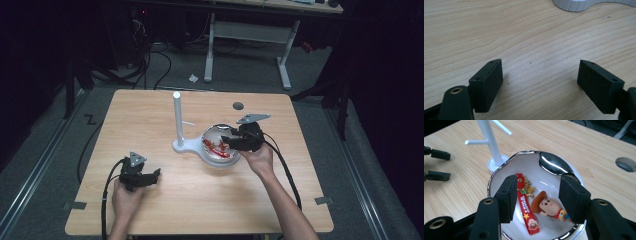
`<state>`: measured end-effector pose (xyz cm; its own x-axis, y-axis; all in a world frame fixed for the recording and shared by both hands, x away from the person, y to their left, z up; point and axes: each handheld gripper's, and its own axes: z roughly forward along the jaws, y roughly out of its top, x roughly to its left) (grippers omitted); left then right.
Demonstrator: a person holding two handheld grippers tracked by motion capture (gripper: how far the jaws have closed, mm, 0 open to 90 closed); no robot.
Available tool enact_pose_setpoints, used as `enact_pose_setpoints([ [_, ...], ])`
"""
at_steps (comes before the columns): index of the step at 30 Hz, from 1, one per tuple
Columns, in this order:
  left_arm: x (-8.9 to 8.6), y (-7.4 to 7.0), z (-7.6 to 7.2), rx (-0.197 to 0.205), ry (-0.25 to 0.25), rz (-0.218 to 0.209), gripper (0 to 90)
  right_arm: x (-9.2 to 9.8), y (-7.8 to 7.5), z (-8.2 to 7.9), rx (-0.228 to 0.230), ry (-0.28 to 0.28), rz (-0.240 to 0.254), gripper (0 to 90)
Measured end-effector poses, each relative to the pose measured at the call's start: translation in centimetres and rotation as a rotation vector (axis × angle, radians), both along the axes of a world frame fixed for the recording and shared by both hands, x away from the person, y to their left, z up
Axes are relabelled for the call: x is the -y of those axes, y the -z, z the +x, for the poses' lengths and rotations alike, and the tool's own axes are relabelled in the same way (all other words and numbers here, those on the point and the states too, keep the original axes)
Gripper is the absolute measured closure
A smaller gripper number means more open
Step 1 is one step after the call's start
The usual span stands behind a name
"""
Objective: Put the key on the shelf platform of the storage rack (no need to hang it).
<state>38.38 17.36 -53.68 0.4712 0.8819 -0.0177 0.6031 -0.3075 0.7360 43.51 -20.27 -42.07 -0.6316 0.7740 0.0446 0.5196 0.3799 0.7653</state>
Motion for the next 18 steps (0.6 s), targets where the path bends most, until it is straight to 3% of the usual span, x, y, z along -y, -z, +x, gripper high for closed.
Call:
enact_pose_setpoints([
  [18,0.0,0.0,0.0,0.000,0.000,0.000,21.1,2.6,-2.3,-1.2,0.045,0.041,0.041,50.2],
])
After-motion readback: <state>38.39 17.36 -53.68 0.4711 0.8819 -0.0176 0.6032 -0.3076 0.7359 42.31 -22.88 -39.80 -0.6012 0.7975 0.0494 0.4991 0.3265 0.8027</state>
